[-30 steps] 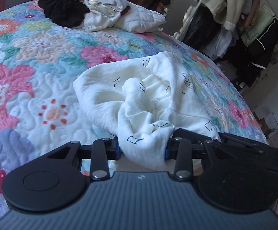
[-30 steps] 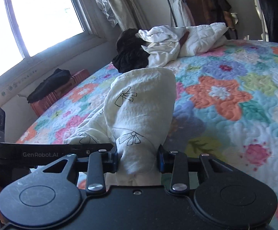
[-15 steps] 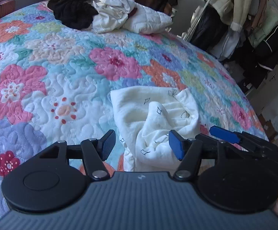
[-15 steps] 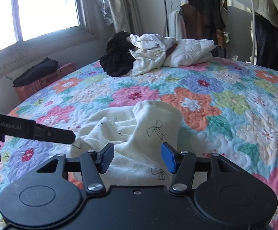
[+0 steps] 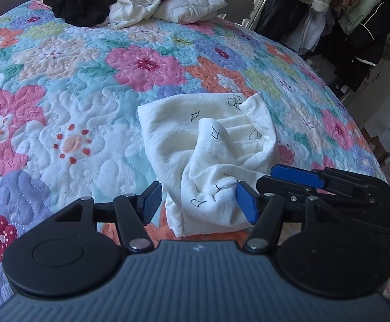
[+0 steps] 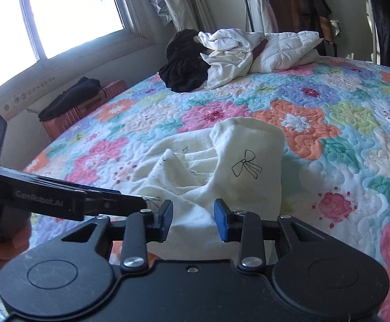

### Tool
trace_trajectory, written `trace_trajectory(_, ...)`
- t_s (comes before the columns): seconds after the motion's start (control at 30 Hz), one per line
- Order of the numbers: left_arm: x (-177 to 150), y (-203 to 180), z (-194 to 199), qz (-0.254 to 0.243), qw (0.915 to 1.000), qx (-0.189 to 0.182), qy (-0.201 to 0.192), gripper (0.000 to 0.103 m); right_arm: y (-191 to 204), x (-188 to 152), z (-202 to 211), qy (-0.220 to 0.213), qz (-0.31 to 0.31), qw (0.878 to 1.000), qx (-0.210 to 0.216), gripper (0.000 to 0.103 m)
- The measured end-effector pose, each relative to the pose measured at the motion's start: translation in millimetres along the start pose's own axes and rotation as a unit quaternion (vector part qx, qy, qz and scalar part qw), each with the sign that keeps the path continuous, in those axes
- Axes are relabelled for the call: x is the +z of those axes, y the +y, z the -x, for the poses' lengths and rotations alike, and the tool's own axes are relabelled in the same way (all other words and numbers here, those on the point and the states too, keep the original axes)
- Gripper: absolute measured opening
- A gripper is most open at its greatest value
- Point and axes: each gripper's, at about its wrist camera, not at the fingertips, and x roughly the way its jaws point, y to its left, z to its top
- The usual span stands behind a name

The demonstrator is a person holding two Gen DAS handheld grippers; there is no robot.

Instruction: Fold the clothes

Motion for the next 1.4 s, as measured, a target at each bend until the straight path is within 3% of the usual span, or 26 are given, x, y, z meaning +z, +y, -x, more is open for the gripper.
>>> trace_trajectory(0.33,-13,-42,42,-0.015,0.9991,0.040,-0.006,0.072,12,7,74,-0.007,-0.041,0.999,0.014,0.050)
trace_trajectory(0.43,-18,-63,61,-0.062,0.9930,0.094,0.035,0.077,20,18,113,-0.012,-0.047,0.998,0.051,0.050)
trace_trajectory(0.5,-17,-75,80,-0.088,0.9873,0.130,0.025,0.077,26,25,138,-0.005,-0.041,0.997,0.059,0.052)
trace_trajectory(0.57,-15,-79,99,-0.075,0.9919,0.100,0.022,0.078,31,31,156,0.024,-0.043,0.997,0.056,0.053)
trace_trajectory(0.67,-14,-86,118,-0.045,0.9984,0.025,0.024,0.082,35,30,180,0.049,-0.063,0.989,0.126,0.055)
trace_trajectory(0.7,-17,-91,120,-0.046,0.9982,0.029,0.024,0.085,38,28,187,0.053,-0.062,0.988,0.128,0.056)
trace_trajectory(0.8,-27,-105,120,-0.047,0.9974,0.050,0.024,0.091,51,18,195,0.057,-0.009,0.996,0.070,0.063)
trace_trajectory(0.97,-52,-103,108,0.016,0.9985,0.046,0.024,0.091,45,-7,185,0.072,0.008,0.997,0.023,0.064)
trace_trajectory(1.1,-70,-113,89,-0.009,0.9934,0.113,-0.018,0.091,31,-25,164,0.047,0.009,0.998,-0.051,0.070)
trace_trajectory(1.23,-78,-116,74,-0.023,0.9880,0.145,-0.047,0.091,11,-41,140,0.021,-0.008,0.994,-0.108,0.070)
trace_trajectory(1.4,-85,-116,68,-0.013,0.9899,0.128,-0.058,0.091,6,-54,128,0.021,-0.024,0.993,-0.112,0.070)
